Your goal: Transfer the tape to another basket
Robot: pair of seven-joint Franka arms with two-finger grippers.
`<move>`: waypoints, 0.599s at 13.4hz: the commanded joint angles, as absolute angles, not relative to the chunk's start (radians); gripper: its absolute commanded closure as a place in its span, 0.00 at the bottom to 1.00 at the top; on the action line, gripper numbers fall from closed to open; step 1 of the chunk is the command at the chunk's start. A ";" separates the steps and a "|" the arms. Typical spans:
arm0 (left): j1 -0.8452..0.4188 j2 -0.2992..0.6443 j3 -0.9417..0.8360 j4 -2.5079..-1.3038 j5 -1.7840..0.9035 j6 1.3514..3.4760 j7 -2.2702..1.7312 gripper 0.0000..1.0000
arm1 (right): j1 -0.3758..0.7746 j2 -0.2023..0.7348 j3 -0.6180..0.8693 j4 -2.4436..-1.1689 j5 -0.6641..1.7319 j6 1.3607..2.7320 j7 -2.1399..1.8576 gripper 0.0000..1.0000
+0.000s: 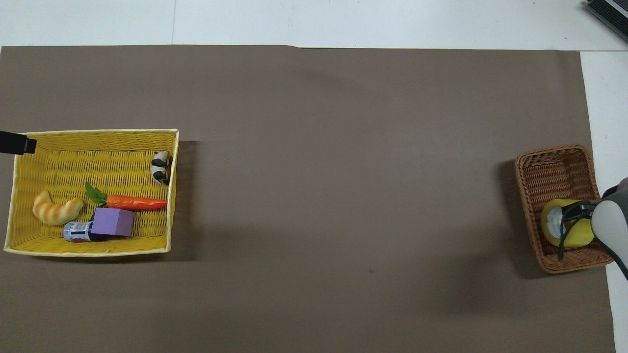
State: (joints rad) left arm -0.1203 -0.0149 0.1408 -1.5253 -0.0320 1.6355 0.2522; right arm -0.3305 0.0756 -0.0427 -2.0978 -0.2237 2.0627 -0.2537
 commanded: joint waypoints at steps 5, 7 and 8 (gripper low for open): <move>-0.114 -0.020 0.135 -1.514 -0.014 1.614 0.252 0.00 | -0.238 0.069 -0.020 -1.965 -0.236 2.048 -0.233 0.00; -0.114 -0.020 0.133 -1.514 -0.014 1.614 0.252 0.00 | -0.178 0.074 -0.020 -1.922 -0.226 2.049 -0.131 0.00; -0.114 -0.020 0.133 -1.514 -0.014 1.614 0.252 0.00 | -0.145 0.074 -0.020 -1.892 -0.219 2.048 -0.065 0.00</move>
State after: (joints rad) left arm -0.1203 -0.0149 0.1408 -1.5253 -0.0320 1.6355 0.2522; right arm -0.1883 0.0666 -0.0217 -1.9442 -0.2223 2.0619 -0.1551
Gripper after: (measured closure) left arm 0.000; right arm 0.000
